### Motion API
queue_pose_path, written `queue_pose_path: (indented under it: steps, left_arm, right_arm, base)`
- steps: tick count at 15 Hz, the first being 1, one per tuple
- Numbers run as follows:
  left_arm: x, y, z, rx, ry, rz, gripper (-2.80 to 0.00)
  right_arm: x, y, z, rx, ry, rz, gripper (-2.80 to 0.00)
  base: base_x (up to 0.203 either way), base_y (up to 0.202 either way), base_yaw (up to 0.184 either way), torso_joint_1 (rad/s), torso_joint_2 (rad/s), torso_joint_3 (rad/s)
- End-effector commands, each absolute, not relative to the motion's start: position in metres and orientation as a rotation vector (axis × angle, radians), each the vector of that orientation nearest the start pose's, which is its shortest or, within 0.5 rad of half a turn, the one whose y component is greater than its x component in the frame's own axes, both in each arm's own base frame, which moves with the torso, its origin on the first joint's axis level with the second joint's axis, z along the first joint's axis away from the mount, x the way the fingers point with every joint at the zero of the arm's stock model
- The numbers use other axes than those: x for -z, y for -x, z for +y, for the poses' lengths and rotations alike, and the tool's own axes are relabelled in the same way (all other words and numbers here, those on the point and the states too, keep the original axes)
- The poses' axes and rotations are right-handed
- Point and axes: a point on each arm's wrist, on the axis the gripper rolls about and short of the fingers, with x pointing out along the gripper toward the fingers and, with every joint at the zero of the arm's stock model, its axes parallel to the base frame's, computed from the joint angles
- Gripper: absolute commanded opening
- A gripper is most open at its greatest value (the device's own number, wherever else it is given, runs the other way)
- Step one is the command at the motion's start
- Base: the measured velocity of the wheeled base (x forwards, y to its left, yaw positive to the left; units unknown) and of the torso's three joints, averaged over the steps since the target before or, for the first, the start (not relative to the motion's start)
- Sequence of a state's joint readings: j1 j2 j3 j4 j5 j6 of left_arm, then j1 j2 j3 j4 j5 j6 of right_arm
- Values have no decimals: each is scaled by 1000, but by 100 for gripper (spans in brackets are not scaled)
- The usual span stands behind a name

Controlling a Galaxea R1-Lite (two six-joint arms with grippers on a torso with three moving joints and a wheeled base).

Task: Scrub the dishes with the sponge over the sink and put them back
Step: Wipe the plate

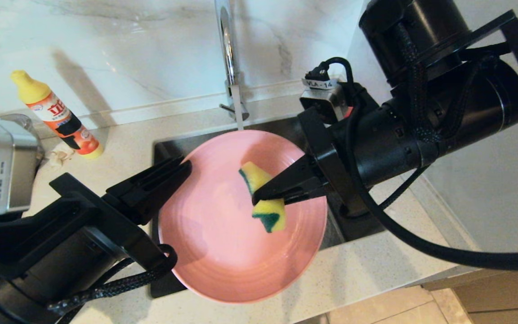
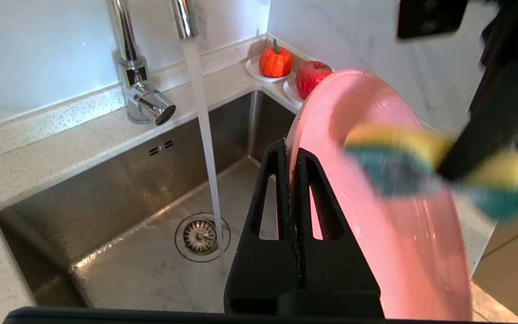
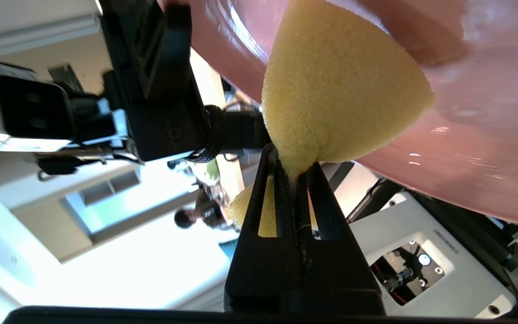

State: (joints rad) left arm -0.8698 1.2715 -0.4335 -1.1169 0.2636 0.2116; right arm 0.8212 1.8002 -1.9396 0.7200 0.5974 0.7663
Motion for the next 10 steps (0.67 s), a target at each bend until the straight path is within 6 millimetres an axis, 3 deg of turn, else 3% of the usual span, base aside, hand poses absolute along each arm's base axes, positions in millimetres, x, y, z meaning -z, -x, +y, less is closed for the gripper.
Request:
queue_pose_path:
  steps: [1, 10]
  left_arm:
    - [-236, -124, -137, 569, -48, -304, -280]
    - [-239, -126, -141, 572, -45, -310, -280]
  right_arm:
    - [-332, -198, 249, -1085, -523, 1147, -280]
    - [-330, -188, 259, -1147, -506, 1196, -280]
  base:
    - [0, 0, 0, 0, 0, 0]
    - [0, 0, 0, 0, 0, 0]
